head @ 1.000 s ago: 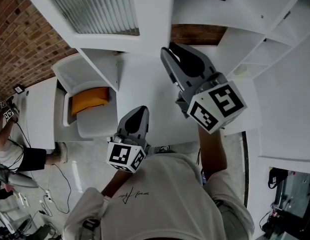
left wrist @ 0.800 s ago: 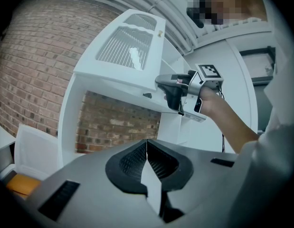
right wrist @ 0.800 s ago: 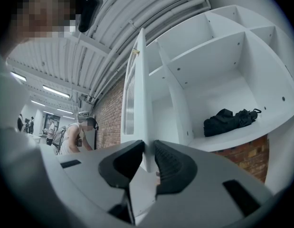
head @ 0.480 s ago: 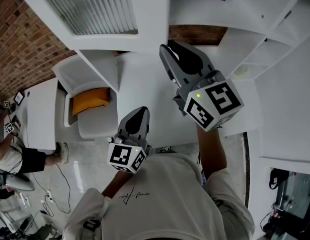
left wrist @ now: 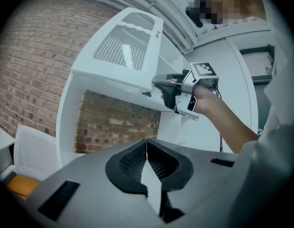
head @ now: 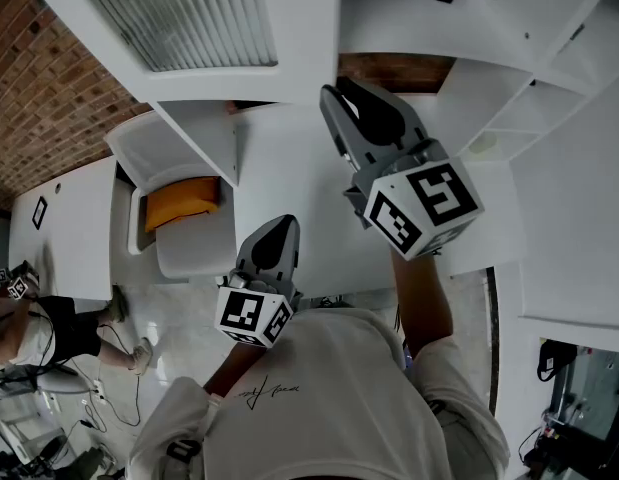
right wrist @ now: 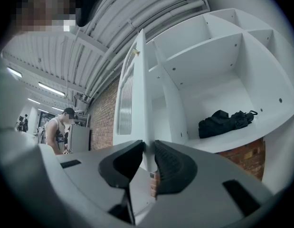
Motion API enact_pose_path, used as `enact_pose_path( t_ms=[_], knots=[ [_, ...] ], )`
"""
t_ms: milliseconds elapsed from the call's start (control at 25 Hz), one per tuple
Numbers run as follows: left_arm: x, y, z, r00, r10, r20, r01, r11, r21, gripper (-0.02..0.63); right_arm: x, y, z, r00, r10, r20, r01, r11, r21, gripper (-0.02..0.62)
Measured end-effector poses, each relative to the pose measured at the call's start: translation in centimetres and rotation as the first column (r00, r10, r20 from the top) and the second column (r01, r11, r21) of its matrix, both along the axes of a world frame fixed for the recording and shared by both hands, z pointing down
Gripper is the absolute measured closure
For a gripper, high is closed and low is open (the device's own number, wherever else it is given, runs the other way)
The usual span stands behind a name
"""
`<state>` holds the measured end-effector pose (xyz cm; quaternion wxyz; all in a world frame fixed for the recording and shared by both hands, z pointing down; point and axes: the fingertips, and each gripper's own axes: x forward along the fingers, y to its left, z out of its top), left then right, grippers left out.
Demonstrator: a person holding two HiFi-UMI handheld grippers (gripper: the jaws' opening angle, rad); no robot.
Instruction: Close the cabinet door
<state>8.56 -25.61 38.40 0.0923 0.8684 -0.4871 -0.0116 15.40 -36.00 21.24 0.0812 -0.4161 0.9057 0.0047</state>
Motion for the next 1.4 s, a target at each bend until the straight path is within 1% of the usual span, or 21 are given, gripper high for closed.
enact_pose_path(
  t_ms=[840, 1200, 1400],
  knots=[
    [-0.2, -1.2, -0.2, 1.000, -0.004, 0.010, 0.004, 1.000, 0.019, 0.589, 0.4, -2.6, 0.2, 0.997, 0.070, -0.030, -0.070, 0.997, 0.019, 0.522],
    [-0.1, -1.6, -0.4, 1.000, -0.004, 0.002, 0.004, 1.000, 0.023, 0.589, 0.4, -3.9, 0.0, 0.995, 0.092, -0.038, -0.091, 0.995, 0.028, 0.523],
    [0.1, -2.1, -0.6, 1.000, -0.005, -0.002, 0.005, 0.999, 0.034, 0.589, 0.4, -4.5, 0.0, 0.993, 0.108, -0.058, -0.106, 0.994, 0.038, 0.525]
  ],
)
